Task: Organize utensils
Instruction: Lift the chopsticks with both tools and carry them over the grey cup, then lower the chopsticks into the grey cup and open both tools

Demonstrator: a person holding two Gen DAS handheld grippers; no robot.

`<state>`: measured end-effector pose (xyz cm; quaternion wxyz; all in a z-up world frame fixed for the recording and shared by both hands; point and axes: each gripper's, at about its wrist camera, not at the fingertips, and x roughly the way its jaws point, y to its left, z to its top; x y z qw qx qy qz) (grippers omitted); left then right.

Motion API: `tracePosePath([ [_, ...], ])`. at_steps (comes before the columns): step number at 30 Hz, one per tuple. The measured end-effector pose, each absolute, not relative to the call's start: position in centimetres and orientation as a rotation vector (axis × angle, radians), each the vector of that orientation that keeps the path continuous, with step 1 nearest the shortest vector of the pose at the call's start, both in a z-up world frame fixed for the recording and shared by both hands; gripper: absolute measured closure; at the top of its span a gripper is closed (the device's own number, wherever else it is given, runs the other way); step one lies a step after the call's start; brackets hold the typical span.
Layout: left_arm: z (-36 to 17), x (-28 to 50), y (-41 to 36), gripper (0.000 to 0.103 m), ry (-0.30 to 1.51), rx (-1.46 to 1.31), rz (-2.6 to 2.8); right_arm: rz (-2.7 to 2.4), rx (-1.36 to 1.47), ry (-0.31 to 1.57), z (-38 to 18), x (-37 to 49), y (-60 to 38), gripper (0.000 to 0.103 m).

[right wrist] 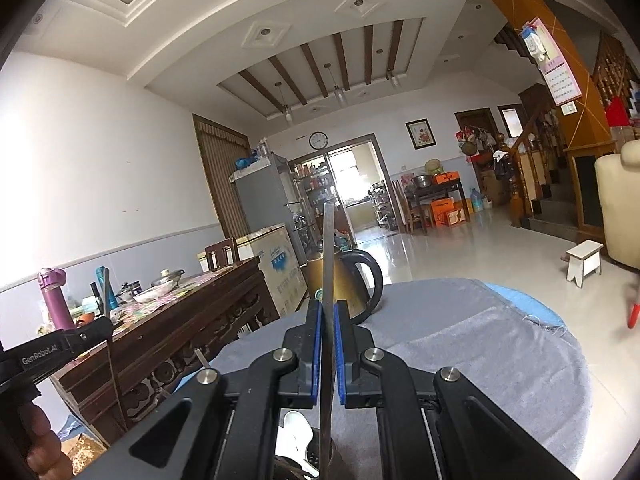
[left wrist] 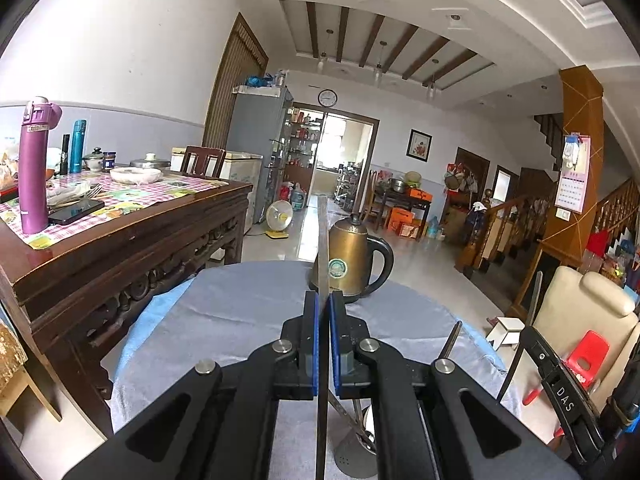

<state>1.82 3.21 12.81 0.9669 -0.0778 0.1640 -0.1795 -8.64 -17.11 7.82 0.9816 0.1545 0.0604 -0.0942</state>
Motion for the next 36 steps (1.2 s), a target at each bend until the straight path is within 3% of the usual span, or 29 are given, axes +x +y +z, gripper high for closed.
tracePosePath([
  [36,13.1,4.5,0.1,0.098,0.363,-0.194,-0.356,-0.219,0.493,0.005,6.7,-6.7,-20.8,0.096],
])
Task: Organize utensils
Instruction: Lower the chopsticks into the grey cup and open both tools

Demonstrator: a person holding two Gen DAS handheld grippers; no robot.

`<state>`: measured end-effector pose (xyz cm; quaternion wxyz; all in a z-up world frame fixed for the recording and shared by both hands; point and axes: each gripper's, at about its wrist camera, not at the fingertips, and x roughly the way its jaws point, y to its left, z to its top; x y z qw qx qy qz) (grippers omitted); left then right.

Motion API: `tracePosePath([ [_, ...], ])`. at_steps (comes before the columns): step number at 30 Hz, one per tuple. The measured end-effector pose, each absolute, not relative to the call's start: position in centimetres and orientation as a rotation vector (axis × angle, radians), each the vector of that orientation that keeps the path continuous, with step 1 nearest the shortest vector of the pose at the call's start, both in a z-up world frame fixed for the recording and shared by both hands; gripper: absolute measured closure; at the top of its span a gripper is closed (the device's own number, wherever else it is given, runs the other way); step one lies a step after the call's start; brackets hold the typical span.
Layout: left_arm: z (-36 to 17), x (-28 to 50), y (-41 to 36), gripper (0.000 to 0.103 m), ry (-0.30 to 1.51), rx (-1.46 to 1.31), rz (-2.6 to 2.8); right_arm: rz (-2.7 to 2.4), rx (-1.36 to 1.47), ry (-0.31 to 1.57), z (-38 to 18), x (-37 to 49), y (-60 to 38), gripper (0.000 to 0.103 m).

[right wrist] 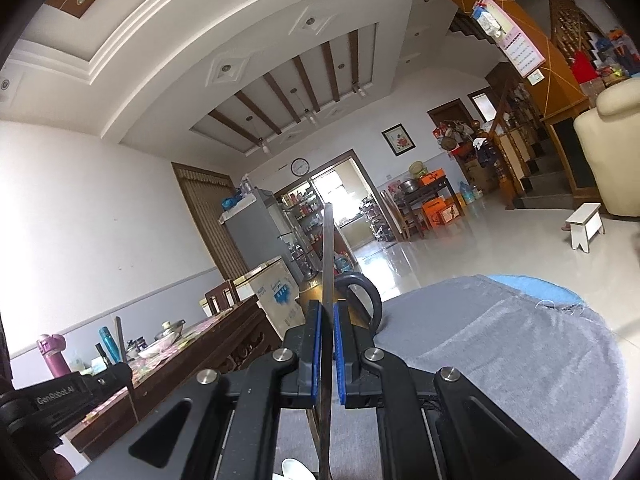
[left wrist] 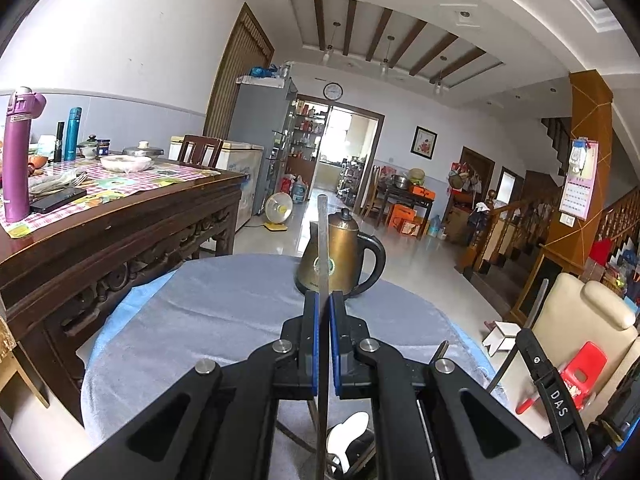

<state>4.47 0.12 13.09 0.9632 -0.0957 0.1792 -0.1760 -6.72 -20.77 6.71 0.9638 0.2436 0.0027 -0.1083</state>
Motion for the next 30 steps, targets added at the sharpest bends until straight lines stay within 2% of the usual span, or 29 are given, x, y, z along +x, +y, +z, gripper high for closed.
tracePosePath([
  [16,13.8,5.7,0.2,0.098,0.332,-0.305,-0.425,-0.261,0.456,-0.041,9.2,-6.6,-19.7,0.096],
  [30,12.4,6.1,-1.8,0.098,0.323,-0.299,-0.38,-0.283,0.361,0.013,7.7,-4.4,-17.4,0.096],
])
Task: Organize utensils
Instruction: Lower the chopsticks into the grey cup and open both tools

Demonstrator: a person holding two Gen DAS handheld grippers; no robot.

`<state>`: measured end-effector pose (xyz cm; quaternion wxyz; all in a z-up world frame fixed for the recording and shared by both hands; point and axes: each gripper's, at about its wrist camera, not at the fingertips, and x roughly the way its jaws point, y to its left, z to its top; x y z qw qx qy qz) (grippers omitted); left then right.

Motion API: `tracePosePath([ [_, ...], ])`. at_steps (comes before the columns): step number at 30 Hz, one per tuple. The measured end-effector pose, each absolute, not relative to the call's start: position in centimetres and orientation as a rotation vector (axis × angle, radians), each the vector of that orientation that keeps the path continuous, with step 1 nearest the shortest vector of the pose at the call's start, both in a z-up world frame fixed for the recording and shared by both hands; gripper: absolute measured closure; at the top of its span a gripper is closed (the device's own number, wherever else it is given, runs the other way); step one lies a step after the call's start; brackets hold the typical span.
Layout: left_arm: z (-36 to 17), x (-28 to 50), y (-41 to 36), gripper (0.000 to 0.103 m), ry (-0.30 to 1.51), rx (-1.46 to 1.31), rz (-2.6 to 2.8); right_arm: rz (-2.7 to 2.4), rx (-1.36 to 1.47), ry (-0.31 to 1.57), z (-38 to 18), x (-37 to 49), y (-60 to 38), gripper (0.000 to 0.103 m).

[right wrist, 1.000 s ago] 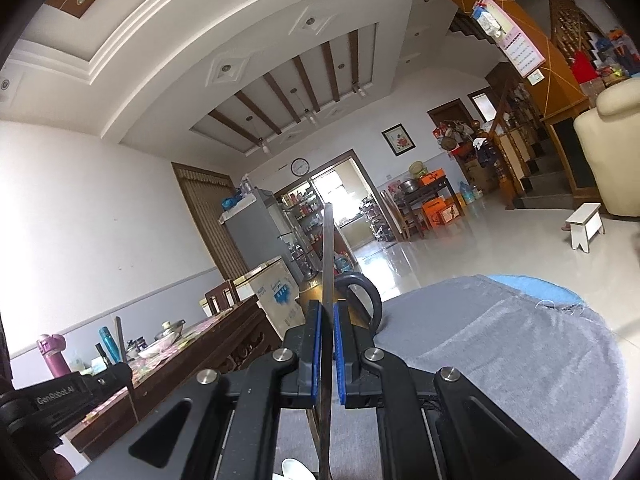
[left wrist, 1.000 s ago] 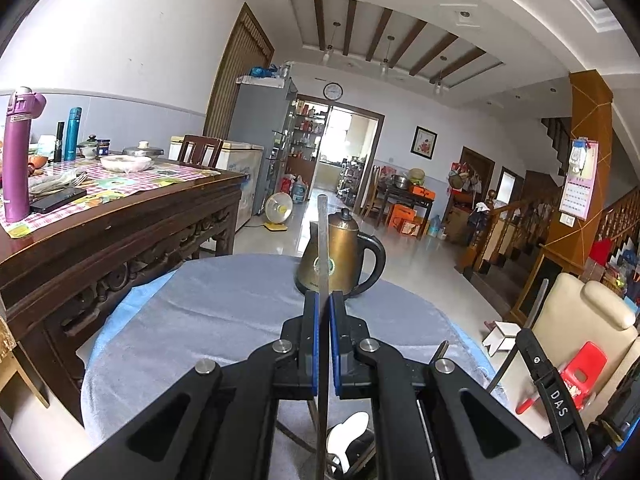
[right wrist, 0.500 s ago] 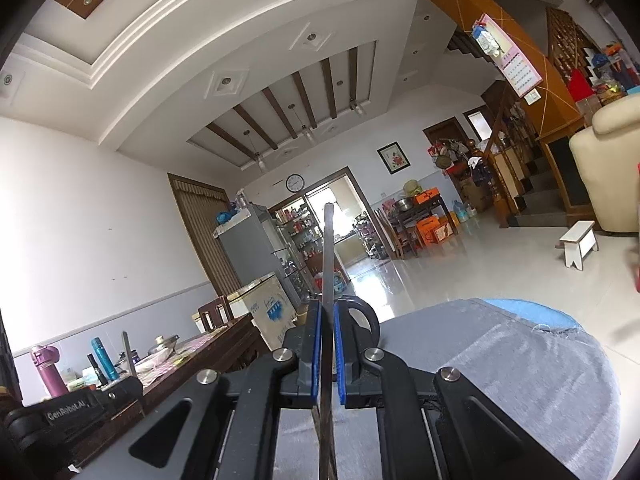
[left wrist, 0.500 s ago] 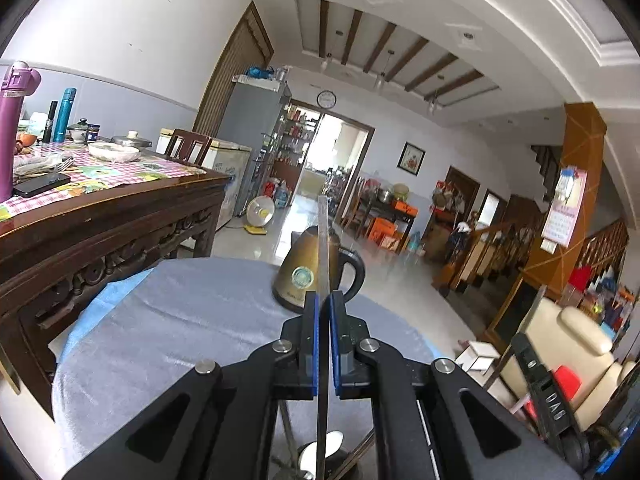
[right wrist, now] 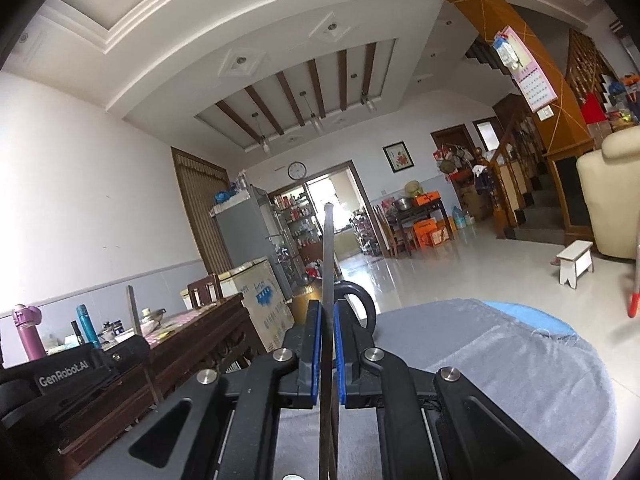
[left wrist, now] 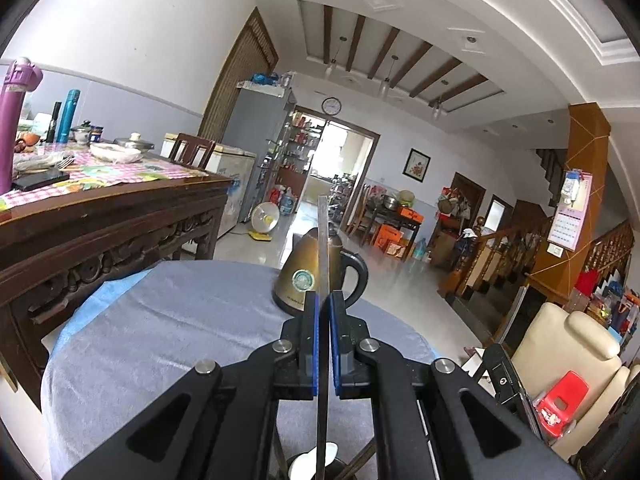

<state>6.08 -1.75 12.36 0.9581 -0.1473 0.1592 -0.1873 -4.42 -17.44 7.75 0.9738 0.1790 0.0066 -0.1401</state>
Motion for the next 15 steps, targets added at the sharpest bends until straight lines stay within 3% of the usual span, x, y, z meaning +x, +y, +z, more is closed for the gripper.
tracePosePath([
  [15,11.2,7.0,-1.6,0.098,0.353,-0.289,-0.319,-0.303,0.309,0.037,6.2,-3.7,-15.8,0.096],
])
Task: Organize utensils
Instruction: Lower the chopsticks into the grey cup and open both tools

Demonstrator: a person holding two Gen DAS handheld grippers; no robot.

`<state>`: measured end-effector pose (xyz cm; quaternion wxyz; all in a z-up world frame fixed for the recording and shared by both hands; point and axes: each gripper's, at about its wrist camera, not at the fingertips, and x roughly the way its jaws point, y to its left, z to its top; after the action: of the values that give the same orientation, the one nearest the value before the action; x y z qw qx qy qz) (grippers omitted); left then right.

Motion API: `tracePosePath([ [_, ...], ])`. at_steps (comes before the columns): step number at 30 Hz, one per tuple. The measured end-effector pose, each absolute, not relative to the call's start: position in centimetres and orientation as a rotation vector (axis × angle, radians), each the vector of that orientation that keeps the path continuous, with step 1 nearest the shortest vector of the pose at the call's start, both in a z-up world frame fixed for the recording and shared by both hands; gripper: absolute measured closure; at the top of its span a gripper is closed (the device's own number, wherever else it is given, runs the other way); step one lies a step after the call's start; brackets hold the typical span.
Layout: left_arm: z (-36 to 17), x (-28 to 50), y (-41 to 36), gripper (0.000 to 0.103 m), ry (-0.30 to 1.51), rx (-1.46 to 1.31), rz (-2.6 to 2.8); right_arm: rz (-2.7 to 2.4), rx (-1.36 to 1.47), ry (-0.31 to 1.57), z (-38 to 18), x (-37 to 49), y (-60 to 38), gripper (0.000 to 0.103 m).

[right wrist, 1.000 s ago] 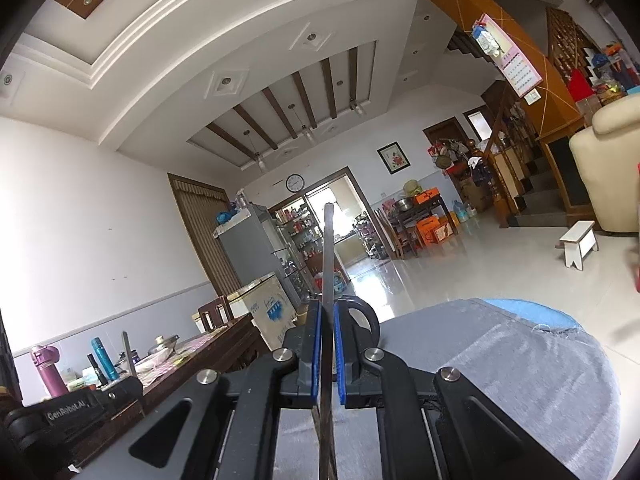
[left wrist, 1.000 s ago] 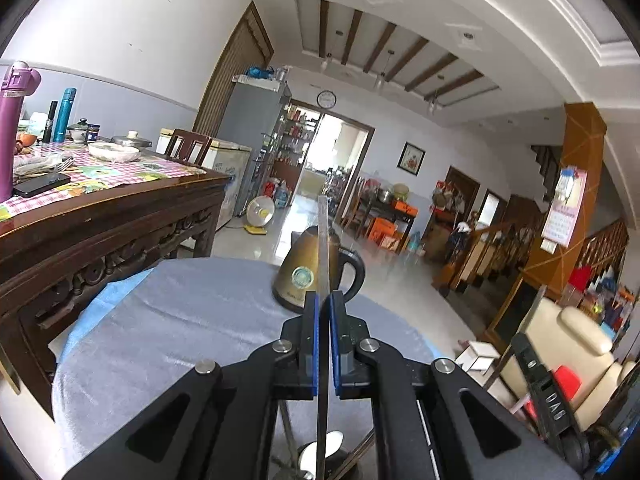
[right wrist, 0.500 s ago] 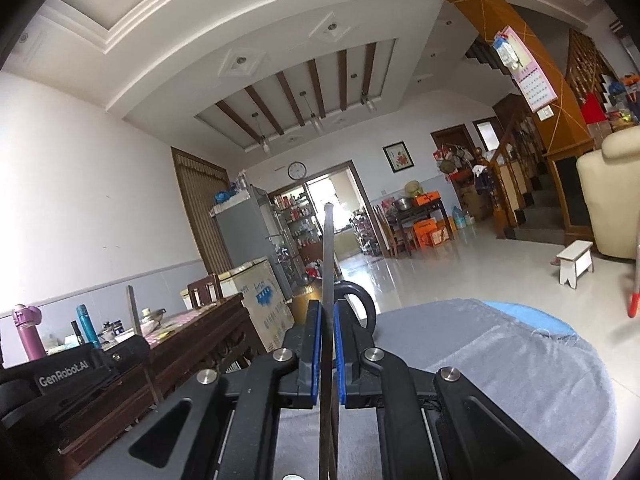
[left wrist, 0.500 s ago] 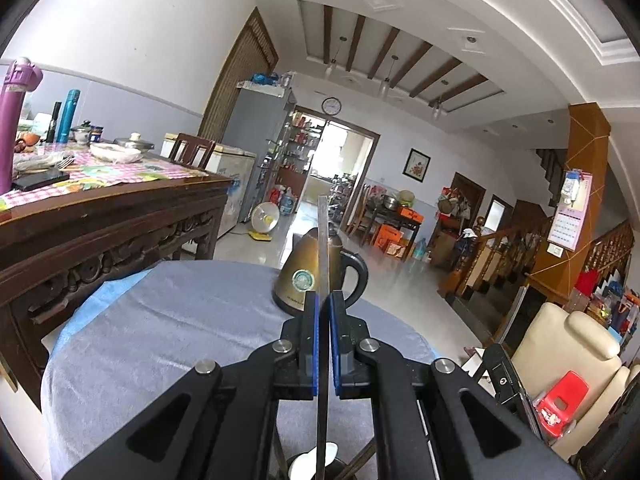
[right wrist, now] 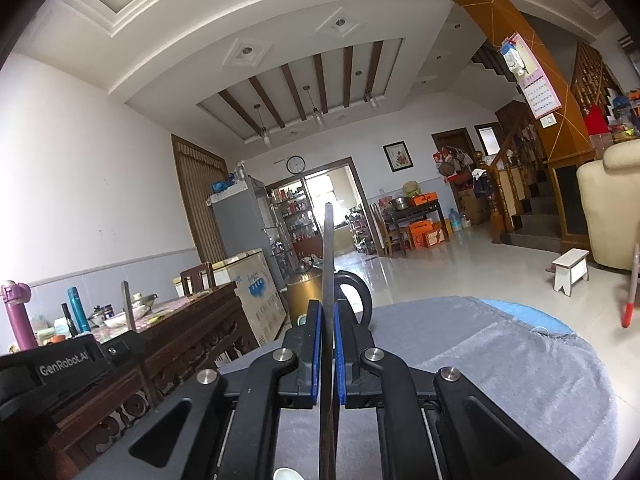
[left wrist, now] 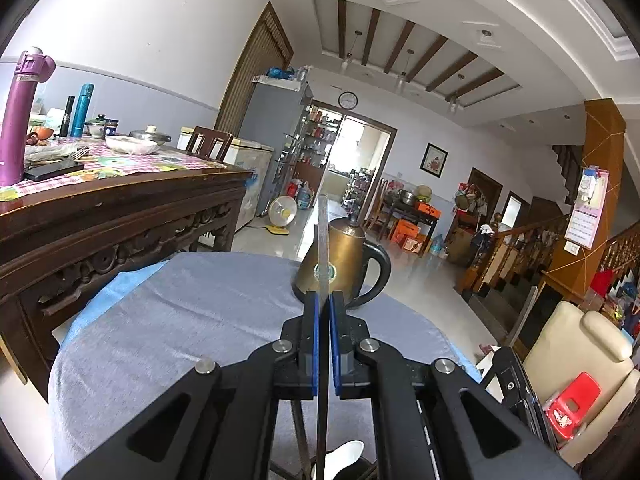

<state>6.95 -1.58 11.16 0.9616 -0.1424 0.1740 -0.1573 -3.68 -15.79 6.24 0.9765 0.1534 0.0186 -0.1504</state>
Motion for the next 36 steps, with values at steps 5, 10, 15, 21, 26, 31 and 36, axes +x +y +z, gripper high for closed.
tracePosePath([
  [5,10.6,7.4,-1.3,0.098,0.372,-0.293,-0.308,-0.304,0.298,0.057,5.8,-3.5,-15.5,0.096],
  [10,10.1,7.5,-1.1,0.098,0.388,-0.299,-0.303,-0.291,0.281,0.072,5.7,-3.5,-15.0,0.096],
  [15,9.5,8.1,-0.9,0.098,0.407,-0.304,-0.298,-0.29,0.278,0.089,5.4,-3.8,-14.9,0.096],
  [21,8.9,8.4,-0.6,0.098,0.426,-0.318,-0.313,-0.274,0.276,0.112,5.4,-4.2,-14.8,0.096],
  [26,8.3,9.1,0.2,0.098,0.456,-0.357,-0.315,-0.247,0.256,0.127,5.2,-5.0,-14.4,0.096],
  [31,8.0,9.2,0.7,0.098,0.47,-0.377,-0.316,-0.225,0.251,0.14,5.0,-5.6,-14.4,0.096],
  [36,8.1,9.0,0.6,0.098,0.48,-0.385,-0.333,-0.224,0.261,0.155,4.6,-6.0,-14.9,0.096],
])
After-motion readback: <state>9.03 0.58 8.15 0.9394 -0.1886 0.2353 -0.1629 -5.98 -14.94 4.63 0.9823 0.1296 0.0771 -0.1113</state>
